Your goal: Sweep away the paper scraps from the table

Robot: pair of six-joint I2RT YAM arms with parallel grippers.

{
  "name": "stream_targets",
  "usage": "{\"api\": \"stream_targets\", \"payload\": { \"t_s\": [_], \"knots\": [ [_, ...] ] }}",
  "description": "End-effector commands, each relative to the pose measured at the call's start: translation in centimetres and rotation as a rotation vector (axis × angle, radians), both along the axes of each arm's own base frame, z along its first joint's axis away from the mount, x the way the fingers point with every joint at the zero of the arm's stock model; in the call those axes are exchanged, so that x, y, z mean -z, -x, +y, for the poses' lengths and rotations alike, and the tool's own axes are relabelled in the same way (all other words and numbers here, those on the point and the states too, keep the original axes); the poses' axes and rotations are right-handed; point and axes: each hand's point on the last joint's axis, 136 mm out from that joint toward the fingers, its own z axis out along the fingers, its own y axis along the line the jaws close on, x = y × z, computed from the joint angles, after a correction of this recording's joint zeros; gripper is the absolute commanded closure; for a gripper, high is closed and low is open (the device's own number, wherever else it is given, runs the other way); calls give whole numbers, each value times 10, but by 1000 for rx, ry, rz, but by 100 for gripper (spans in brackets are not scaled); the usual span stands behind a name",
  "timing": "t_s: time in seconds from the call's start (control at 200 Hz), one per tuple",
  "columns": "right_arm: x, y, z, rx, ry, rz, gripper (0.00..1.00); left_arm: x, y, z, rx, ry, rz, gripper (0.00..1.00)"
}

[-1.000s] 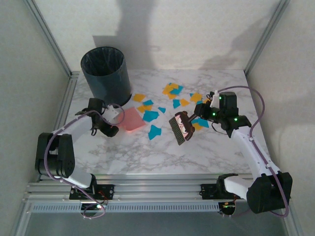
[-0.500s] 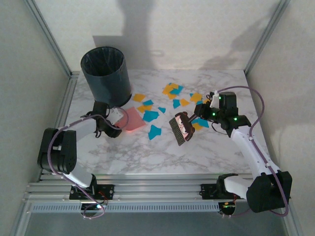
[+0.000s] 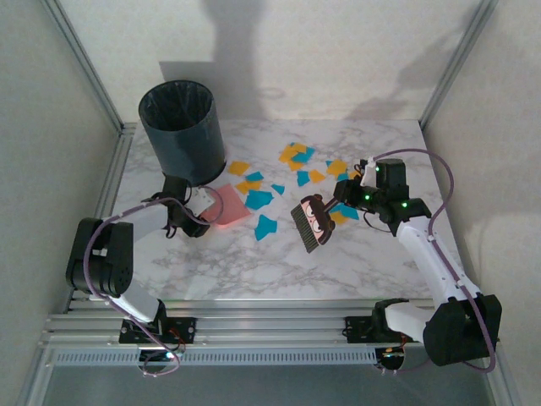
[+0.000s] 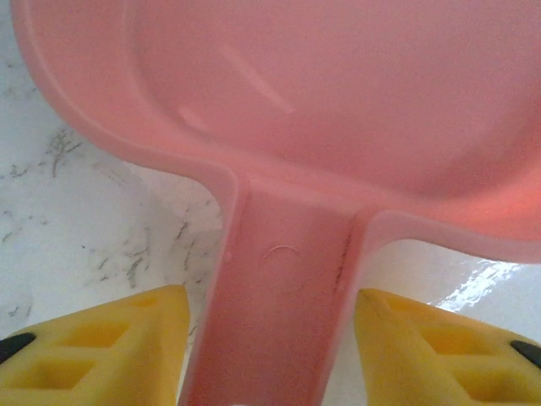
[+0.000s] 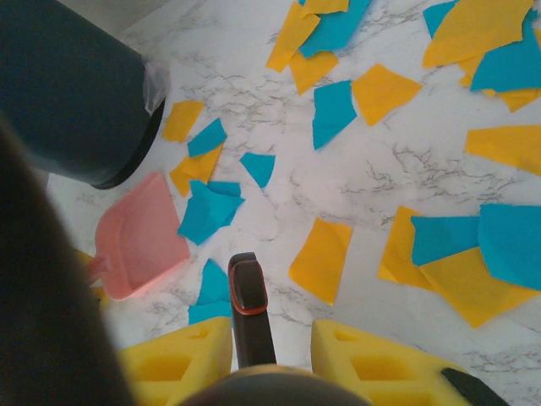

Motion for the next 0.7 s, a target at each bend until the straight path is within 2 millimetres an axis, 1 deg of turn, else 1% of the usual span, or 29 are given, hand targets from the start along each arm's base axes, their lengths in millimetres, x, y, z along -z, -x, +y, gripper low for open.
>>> {"api": "stream_targets", "payload": {
  "t_s": [0.0, 0.16, 0.205, 0.23, 0.29, 0.33, 0.406, 0.431, 0.456, 0.616, 0.671, 0.696],
  "knots": [
    [-17, -9, -2, 18, -13, -43, 85, 6, 9, -4, 9, -1, 35, 49],
    [-14, -8, -2, 18, -9, -35, 85, 0, 9, -9, 22, 11, 33, 61],
    [-13, -8, -2, 18, -8, -33, 85, -1, 10, -10, 26, 11, 37, 71],
    [-13, -8, -2, 18, -8, -32, 85, -2, 11, -12, 30, 13, 40, 74],
    [-12, -8, -2, 18, -7, -31, 85, -2, 12, -15, 36, 18, 47, 74],
    [-11, -7, -3, 18, -6, -28, 85, -2, 14, -16, 40, 17, 54, 77],
    [-11, -7, -2, 17, -6, -28, 85, -3, 17, -20, 45, 16, 66, 79],
    [-11, -7, -3, 17, -5, -28, 85, -4, 18, -21, 47, 15, 68, 81],
    [-10, -6, -2, 15, -4, -27, 85, -4, 20, -22, 48, 17, 73, 81],
    [-10, -5, -2, 11, -4, -27, 85, -19, 28, -27, 47, 22, 87, 82],
    [-11, -5, -2, 9, -6, -29, 85, -26, 31, -28, 49, 24, 96, 84],
    [-12, -5, -2, 8, -8, -32, 85, -29, 33, -29, 47, 25, 101, 87]
  ]
}}
